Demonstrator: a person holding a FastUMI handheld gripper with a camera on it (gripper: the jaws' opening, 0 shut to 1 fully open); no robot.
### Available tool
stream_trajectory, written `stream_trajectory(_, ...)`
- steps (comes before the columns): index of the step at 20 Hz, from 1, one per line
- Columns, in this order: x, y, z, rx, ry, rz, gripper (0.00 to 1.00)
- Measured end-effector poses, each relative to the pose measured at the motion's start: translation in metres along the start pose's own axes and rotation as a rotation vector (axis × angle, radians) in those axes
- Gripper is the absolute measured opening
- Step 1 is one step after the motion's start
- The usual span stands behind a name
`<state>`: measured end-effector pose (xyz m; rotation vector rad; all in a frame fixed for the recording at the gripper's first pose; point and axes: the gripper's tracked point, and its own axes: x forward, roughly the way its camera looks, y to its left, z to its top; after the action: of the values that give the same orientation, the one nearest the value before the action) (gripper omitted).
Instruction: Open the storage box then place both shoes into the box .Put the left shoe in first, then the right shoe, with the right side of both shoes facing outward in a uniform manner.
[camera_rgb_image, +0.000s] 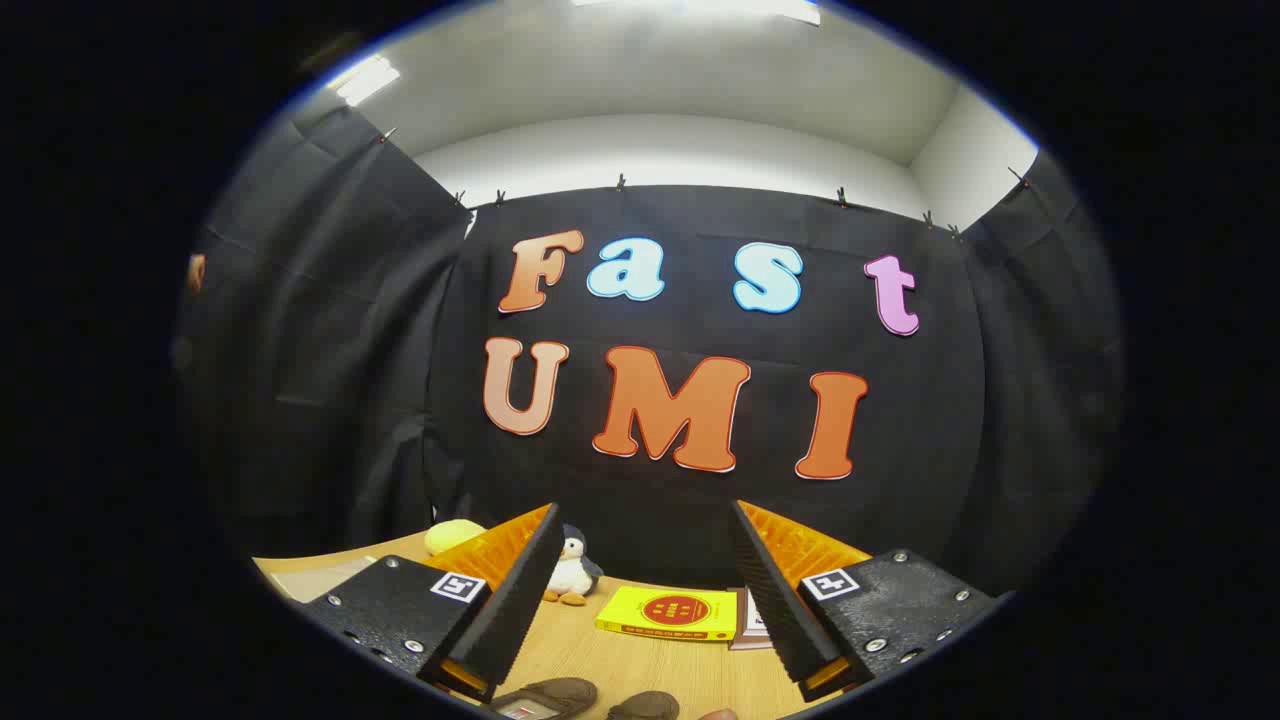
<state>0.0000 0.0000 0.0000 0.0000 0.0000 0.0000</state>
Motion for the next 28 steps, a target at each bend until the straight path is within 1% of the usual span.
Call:
stream_trajectory(10, 0.000, 0.000, 0.000, 0.000, 0.000, 0.000, 0.99)
stream_trajectory(12, 0.002, 0.000, -0.001, 0.010, 0.007, -0.002, 0.99)
stream_trajectory(13, 0.002, 0.003, -0.001, 0.049, 0.017, -0.006, 0.99)
stream_trajectory(17, 0.000, 0.003, -0.006, 0.035, 0.044, 0.004, 0.99)
stream_trajectory(22, -0.002, 0.033, -0.032, 0.058, 0.117, 0.094, 0.99)
stream_trajectory(25, -0.007, 0.061, -0.055, 0.139, 0.200, 0.173, 0.99)
stream_trajectory(28, -0.016, 0.093, -0.081, 0.231, 0.301, 0.269, 0.99)
